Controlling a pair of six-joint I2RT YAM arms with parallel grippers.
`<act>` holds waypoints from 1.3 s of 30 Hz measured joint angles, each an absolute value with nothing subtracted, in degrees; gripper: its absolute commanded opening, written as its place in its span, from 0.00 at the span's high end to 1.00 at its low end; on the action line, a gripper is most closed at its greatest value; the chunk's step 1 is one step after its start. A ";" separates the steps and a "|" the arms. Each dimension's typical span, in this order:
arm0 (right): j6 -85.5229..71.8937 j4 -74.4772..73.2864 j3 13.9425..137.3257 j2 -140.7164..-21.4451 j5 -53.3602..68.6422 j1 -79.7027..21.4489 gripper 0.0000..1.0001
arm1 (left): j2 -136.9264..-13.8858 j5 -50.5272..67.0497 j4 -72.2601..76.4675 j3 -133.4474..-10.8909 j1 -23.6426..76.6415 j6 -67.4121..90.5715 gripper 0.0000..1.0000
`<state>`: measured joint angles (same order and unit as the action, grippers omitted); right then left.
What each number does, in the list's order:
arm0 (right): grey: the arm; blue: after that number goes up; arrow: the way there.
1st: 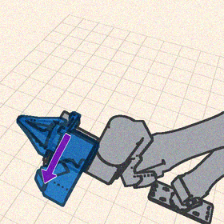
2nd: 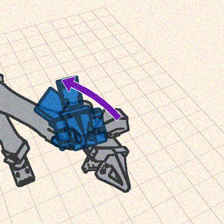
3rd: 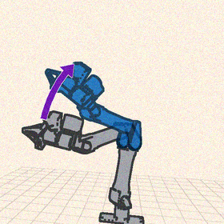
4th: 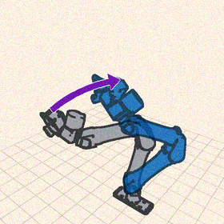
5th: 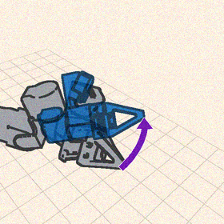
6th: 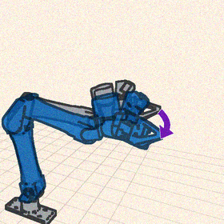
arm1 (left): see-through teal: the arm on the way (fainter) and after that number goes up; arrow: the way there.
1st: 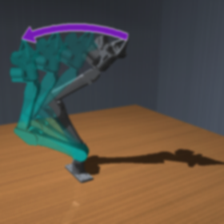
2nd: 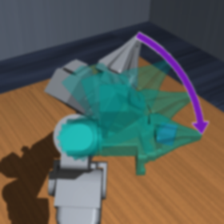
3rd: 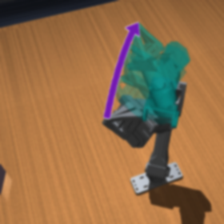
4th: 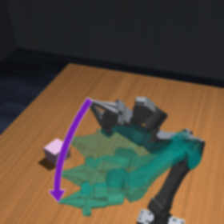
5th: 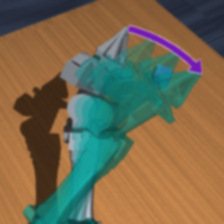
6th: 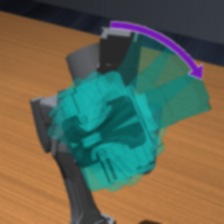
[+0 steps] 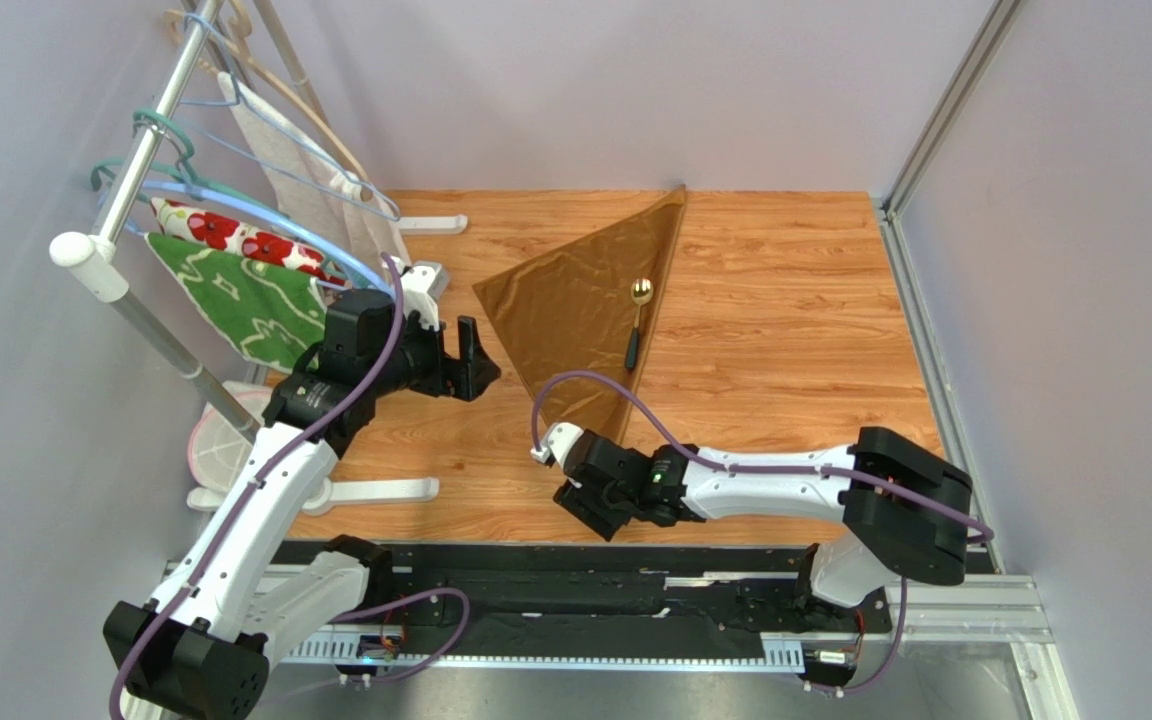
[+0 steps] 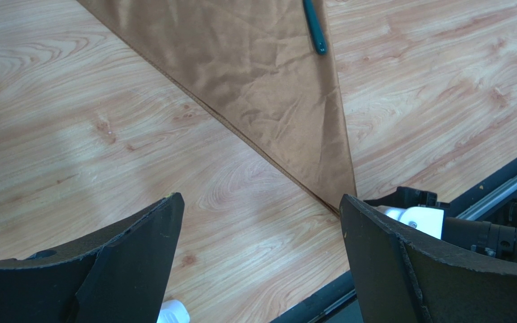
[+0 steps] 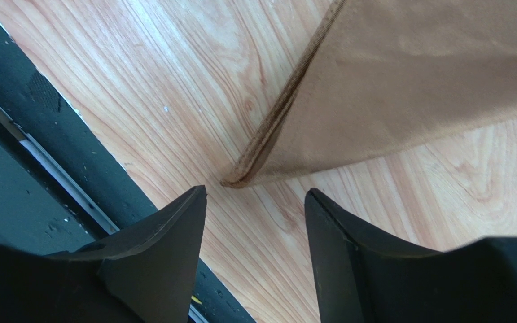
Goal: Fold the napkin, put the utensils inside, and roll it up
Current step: Fold the napkin
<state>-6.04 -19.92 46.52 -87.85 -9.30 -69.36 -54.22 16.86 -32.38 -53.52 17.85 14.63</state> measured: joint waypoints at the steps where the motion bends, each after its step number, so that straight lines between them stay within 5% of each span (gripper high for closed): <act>1: -5.91 -20.60 46.52 -87.39 -9.50 -69.36 0.38 | -54.22 16.88 -32.38 -53.52 17.85 14.63 0.05; 39: -1.15 -19.38 50.09 -89.80 -9.04 -70.83 0.37 | -55.16 17.93 -32.38 -53.52 17.85 14.66 0.05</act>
